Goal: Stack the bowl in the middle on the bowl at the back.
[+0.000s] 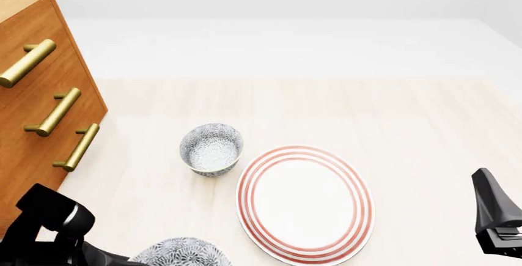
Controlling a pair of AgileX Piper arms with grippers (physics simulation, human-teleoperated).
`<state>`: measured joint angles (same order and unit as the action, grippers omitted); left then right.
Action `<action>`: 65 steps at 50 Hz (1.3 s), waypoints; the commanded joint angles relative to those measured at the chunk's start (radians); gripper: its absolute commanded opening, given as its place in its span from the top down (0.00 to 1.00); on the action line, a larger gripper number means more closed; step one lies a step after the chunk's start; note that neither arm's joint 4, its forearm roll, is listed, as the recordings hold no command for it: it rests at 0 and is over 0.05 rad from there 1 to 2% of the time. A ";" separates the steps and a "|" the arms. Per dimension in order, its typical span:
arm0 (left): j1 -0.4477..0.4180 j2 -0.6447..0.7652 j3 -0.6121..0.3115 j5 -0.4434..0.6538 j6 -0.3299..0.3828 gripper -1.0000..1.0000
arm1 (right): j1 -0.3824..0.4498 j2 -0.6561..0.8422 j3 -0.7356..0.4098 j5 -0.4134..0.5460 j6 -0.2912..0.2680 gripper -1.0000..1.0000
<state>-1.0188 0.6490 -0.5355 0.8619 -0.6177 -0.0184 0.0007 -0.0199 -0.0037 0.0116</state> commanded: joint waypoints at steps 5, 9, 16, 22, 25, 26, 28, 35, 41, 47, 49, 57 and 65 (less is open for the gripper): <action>-0.023 0.010 0.092 -0.067 -0.022 1.00 | 0.000 0.000 -0.002 0.000 -0.001 0.00; -0.023 0.014 0.115 -0.089 -0.023 1.00 | 0.000 0.000 -0.001 -0.001 -0.001 0.00; -0.046 0.054 0.168 -0.172 -0.044 1.00 | -0.003 0.000 -0.001 -0.001 0.000 0.00; -0.051 0.055 0.190 -0.185 -0.052 1.00 | -0.003 0.000 0.000 0.000 0.002 0.00; -0.049 0.053 0.198 -0.183 -0.053 1.00 | -0.003 0.000 0.000 0.000 0.002 0.00; -0.050 0.052 0.201 -0.182 -0.053 1.00 | -0.003 0.000 0.001 0.000 0.002 0.00; -0.049 0.051 0.203 -0.182 -0.055 1.00 | -0.003 0.000 0.001 0.000 0.002 0.00; -0.057 0.063 0.212 -0.196 -0.061 0.00 | -0.002 0.000 0.000 0.000 0.003 0.00; -0.067 0.070 0.211 -0.199 -0.066 0.00 | -0.001 0.000 -0.001 0.000 0.002 0.00; -0.062 0.068 0.204 -0.189 -0.056 0.00 | -0.001 0.000 -0.001 0.000 0.001 0.00; -0.062 0.065 0.200 -0.186 -0.057 0.00 | 0.000 0.000 -0.002 0.000 0.000 0.00; -0.019 -0.001 0.155 -0.096 -0.018 0.00 | 0.000 0.000 -0.002 -0.001 -0.001 0.00; 0.053 -0.090 0.053 0.030 0.055 0.00 | 0.000 0.000 -0.002 -0.002 -0.003 0.00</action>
<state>-1.0267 0.6363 -0.4021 0.7840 -0.6229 -0.0183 0.0004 -0.0216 -0.0049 0.0101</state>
